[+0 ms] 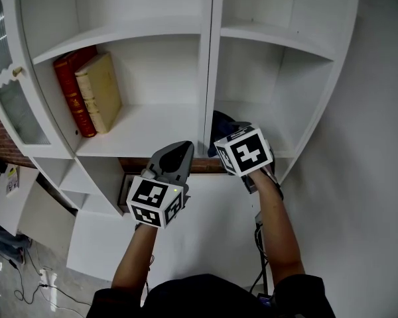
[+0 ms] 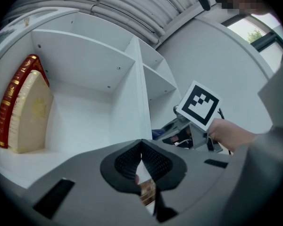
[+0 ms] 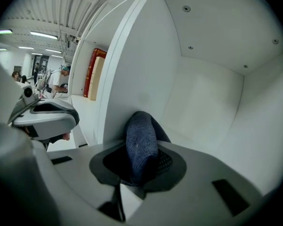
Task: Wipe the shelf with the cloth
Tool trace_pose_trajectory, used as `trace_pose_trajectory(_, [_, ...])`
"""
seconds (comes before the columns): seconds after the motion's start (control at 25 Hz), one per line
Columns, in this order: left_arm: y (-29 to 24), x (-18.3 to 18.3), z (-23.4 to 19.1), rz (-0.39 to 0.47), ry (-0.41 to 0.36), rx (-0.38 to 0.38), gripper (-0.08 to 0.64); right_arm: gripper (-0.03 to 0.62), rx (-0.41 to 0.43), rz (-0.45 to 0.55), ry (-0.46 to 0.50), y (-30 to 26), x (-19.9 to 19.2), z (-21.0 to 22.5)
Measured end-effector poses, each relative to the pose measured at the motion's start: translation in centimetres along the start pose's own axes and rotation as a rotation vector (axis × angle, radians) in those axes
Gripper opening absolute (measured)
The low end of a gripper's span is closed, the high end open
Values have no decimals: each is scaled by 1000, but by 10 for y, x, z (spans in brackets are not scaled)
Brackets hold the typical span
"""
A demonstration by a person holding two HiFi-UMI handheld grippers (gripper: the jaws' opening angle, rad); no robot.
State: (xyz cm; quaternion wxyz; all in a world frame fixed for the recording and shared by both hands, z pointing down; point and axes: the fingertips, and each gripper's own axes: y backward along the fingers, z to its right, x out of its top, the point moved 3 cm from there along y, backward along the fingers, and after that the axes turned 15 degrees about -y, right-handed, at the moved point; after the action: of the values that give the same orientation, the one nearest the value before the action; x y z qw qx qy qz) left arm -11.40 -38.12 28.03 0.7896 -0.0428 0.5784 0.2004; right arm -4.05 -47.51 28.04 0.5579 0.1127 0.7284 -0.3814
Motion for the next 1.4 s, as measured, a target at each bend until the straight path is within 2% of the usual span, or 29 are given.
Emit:
trace_pose_trajectory(0.56, [-11, 0, 10, 21, 7, -39, 17, 89, -114, -16, -18, 11, -7, 39])
trace_pose_trajectory(1.4, [-33, 13, 45, 66, 3, -151, 17, 89, -378, -37, -148, 51, -36, 133])
